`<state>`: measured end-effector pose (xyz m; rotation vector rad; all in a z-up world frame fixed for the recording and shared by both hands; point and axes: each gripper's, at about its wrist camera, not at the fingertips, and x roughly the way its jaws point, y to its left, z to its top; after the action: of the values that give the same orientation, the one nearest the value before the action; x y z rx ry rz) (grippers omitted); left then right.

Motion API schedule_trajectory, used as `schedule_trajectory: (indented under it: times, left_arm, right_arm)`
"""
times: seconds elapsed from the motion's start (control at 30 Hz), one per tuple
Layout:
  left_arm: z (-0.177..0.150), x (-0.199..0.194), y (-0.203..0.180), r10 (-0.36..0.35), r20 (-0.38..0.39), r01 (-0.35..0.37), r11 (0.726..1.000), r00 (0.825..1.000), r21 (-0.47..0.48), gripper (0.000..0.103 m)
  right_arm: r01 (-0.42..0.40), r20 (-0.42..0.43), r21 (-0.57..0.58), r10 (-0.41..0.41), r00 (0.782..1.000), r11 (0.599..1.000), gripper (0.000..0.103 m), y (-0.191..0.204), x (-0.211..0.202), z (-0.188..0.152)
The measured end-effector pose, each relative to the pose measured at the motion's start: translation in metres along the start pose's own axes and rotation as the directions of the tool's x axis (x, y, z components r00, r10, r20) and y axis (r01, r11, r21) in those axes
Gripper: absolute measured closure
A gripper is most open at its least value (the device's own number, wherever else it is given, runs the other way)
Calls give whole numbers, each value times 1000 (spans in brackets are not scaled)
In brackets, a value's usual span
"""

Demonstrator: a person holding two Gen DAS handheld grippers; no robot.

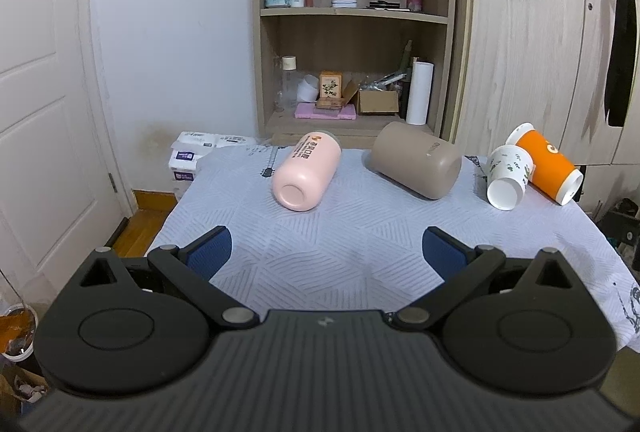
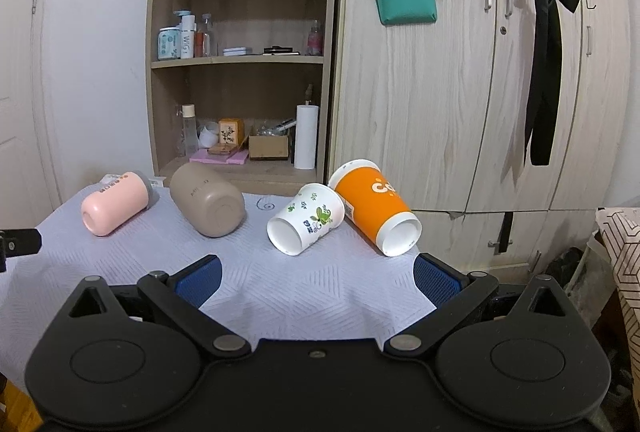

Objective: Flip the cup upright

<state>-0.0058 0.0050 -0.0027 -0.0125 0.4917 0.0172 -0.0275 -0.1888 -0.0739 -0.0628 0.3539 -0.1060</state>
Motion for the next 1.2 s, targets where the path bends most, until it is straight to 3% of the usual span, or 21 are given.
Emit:
schedule_trajectory:
  times: [1.2]
  left_arm:
    - [-4, 11, -1, 1, -36, -1, 1000, 999, -1, 0]
  right_arm:
    - [3, -19, -16, -4, 1000, 1000, 0, -1, 4, -3]
